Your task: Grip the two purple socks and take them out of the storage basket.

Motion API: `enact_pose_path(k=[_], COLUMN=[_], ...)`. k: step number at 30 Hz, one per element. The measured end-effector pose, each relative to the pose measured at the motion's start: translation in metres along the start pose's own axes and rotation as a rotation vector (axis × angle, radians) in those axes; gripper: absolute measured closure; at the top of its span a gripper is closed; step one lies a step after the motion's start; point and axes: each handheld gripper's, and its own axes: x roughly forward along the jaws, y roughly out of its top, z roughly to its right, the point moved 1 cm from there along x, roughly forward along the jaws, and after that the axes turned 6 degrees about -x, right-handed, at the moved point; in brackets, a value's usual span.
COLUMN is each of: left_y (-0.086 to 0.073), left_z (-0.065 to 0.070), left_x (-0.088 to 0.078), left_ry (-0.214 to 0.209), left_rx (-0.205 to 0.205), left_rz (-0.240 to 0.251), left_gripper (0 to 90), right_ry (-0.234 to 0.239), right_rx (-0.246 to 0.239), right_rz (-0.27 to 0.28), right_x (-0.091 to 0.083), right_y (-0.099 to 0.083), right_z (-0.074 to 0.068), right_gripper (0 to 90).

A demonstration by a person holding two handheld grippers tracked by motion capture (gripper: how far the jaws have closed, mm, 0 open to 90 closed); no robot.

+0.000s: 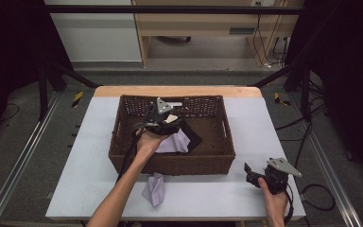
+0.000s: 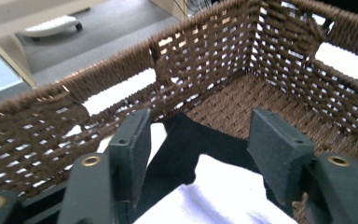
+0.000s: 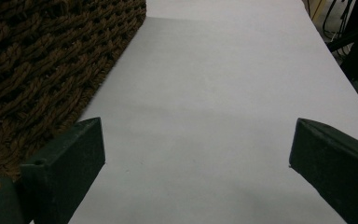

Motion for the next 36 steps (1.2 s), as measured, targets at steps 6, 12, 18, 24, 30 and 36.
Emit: enact_pose_path(k=[6,12,18,24,30,36], left_y=[-0.006,-0.01,-0.013,-0.016,-0.019,-0.021], left_z=[0.002,0.001,0.002,0.003,0.007,0.009], left_x=[0.012,0.017,0.023,0.027,0.031,0.037], left_ry=[-0.011,-0.039,-0.029,-0.018,0.004,0.018], left_rx=[0.028,0.033,0.05,0.046,0.083,0.1], left_rz=[-0.081,-0.136,-0.199,-0.232,-0.278,-0.323], left_gripper=[43.7,46.8,47.2,48.1,43.4,44.0], right_ry=[0.0,-0.005,-0.005,-0.006,-0.004,-0.005], right_rx=[-0.001,-0.002,0.0,0.001,0.001,0.002], right_rz=[-0.002,0.003,0.002,0.003,0.003,0.004], right_x=[0.0,0.0,0.0,-0.001,0.0,0.0], right_y=[0.0,0.0,0.0,0.0,0.0,0.0], right_z=[0.0,0.0,-0.001,-0.001,0.0,0.0], right_gripper=[3.9,3.8,3.8,3.9,3.8,3.8])
